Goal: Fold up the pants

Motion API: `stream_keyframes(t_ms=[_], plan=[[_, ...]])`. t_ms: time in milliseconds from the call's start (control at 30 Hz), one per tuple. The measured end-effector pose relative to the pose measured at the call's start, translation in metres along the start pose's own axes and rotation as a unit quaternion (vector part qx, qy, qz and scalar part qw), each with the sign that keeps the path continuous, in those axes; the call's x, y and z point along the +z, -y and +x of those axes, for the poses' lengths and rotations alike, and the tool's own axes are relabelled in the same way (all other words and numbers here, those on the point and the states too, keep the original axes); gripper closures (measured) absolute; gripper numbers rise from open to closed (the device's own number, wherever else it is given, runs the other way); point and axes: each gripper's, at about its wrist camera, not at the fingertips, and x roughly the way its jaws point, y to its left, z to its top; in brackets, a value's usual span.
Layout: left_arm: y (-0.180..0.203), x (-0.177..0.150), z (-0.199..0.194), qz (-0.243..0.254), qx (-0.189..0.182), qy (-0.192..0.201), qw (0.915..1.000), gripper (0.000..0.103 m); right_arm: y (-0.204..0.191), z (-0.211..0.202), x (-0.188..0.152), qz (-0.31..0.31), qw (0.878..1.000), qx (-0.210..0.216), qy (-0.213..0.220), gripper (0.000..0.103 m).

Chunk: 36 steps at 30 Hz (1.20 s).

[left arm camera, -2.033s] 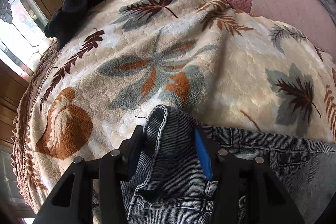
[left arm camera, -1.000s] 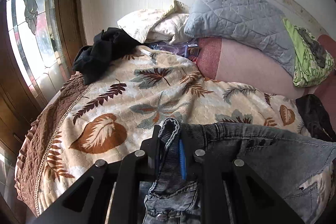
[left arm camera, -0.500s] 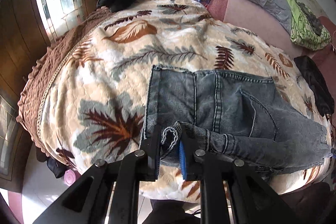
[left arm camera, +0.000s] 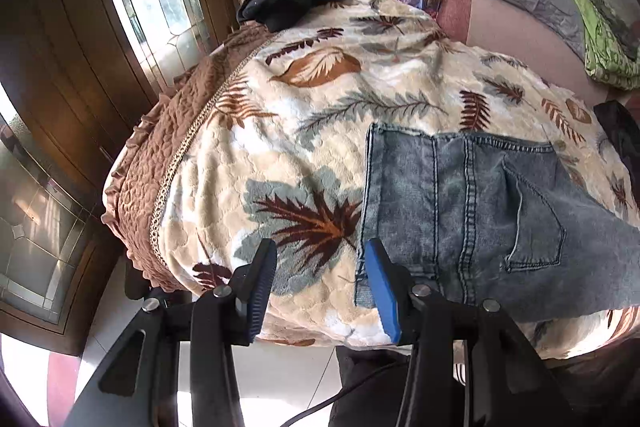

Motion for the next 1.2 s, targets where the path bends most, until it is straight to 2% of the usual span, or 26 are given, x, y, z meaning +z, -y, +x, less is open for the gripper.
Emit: stream_keyframes(t_ms=[100, 233, 367, 400, 433, 467, 533, 600, 633, 700, 733, 800, 867, 933, 1000, 1033, 1067, 1133, 1200], plan=[[0.026, 0.016, -0.020, 0.013, -0.035, 0.042, 0.9984, 0.055, -0.001, 0.024, 0.019, 0.011, 1.000, -0.005, 0.001, 0.044], [0.075, 0.032, -0.020, 0.044, -0.056, 0.077, 0.9945, 0.047, 0.012, 0.065, 0.040, 0.044, 0.999, -0.011, -0.011, 0.044], [0.113, 0.039, 0.011, 0.038, -0.088, 0.040, 0.9946, 0.047, 0.016, 0.102, 0.051, 0.064, 0.997, 0.011, -0.050, 0.044], [0.120, 0.041, 0.021, 0.034, -0.087, 0.028, 0.9952, 0.047, 0.013, 0.109, 0.052, 0.057, 0.996, 0.014, -0.060, 0.044], [0.126, 0.041, 0.031, 0.031, -0.079, 0.018, 0.9962, 0.047, 0.009, 0.116, 0.051, 0.047, 0.996, 0.013, -0.070, 0.049], [0.131, 0.042, 0.041, 0.029, -0.073, 0.009, 0.9969, 0.047, 0.005, 0.120, 0.052, 0.036, 0.997, 0.004, -0.073, 0.078], [0.138, 0.045, 0.060, 0.025, -0.051, -0.005, 0.9984, 0.047, 0.000, 0.124, 0.052, 0.014, 0.997, -0.033, -0.074, 0.090], [0.139, 0.048, 0.079, 0.015, -0.017, -0.011, 0.9997, 0.047, 0.001, 0.119, 0.055, 0.018, 0.997, -0.040, -0.057, 0.094], [0.138, 0.051, 0.089, 0.008, -0.006, -0.015, 0.9998, 0.047, 0.004, 0.115, 0.057, 0.022, 0.998, -0.048, -0.043, 0.100], [0.135, 0.056, 0.112, -0.012, 0.012, -0.036, 0.9992, 0.047, 0.005, 0.110, 0.062, 0.015, 0.997, -0.080, -0.013, 0.101], [0.134, 0.058, 0.121, -0.024, 0.008, -0.042, 0.9988, 0.047, 0.005, 0.110, 0.065, 0.014, 0.995, -0.103, -0.004, 0.101], [0.134, 0.060, 0.134, -0.038, 0.007, -0.048, 0.9981, 0.043, 0.002, 0.105, 0.071, 0.015, 0.994, -0.113, 0.003, 0.100], [0.139, 0.061, 0.133, -0.034, 0.013, -0.026, 0.9990, 0.042, -0.018, 0.087, 0.077, 0.001, 0.993, -0.105, 0.044, 0.099], [0.143, 0.059, 0.131, -0.021, 0.022, -0.002, 0.9995, 0.041, -0.060, 0.075, 0.080, -0.055, 0.995, -0.051, 0.060, 0.096], [0.142, 0.057, 0.130, -0.024, 0.017, 0.011, 0.9995, 0.040, -0.118, 0.078, 0.076, -0.127, 0.990, 0.037, 0.037, 0.089], [0.141, 0.057, 0.130, -0.027, 0.014, 0.013, 0.9995, 0.040, -0.147, 0.082, 0.070, -0.157, 0.984, 0.077, 0.026, 0.078], [0.141, 0.057, 0.129, -0.026, 0.012, 0.015, 0.9995, 0.040, -0.177, 0.089, 0.066, -0.183, 0.977, 0.108, 0.016, 0.057], [0.144, 0.060, 0.132, -0.013, 0.016, 0.021, 0.9996, 0.037, -0.230, 0.107, 0.054, -0.218, 0.965, 0.149, 0.002, 0.031], [0.144, 0.061, 0.134, -0.006, 0.017, 0.025, 0.9995, 0.035, -0.274, 0.125, 0.044, -0.245, 0.952, 0.181, -0.010, 0.031]])
